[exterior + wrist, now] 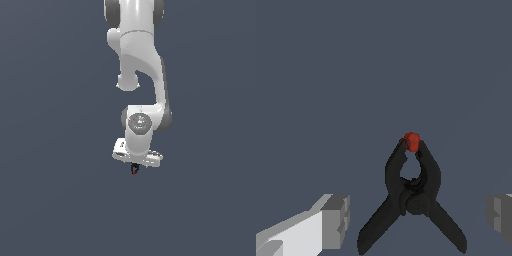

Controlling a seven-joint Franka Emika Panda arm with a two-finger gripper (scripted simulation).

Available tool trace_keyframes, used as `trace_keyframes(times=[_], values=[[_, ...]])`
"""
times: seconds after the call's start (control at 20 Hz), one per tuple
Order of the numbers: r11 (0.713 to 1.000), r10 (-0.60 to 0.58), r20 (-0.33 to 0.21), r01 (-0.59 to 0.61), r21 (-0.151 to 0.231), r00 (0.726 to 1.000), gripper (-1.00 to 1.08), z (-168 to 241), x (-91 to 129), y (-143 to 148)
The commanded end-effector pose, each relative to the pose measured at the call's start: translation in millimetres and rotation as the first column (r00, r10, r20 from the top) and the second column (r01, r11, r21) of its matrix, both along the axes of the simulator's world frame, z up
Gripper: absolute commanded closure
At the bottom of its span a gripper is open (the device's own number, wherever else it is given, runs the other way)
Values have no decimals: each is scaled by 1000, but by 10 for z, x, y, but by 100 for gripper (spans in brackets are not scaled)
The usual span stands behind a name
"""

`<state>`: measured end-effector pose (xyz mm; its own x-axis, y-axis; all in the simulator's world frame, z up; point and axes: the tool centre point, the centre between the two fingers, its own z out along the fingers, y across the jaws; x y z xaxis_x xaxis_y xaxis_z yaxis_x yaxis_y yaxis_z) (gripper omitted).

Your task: Pick up the object and move it to a goal position.

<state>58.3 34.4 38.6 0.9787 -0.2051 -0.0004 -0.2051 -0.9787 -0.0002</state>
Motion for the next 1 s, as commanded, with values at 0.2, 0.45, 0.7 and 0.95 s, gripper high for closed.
trace_keyframes(times=[0.2, 0.45, 0.7, 0.95], values=[[1000, -2, 0, 2, 0, 1000, -92, -241, 1, -1], [1000, -2, 0, 2, 0, 1000, 108, -250, 10, 0], [1000, -2, 0, 2, 0, 1000, 108, -250, 10, 0], [1000, -2, 0, 2, 0, 1000, 108, -247, 9, 0]])
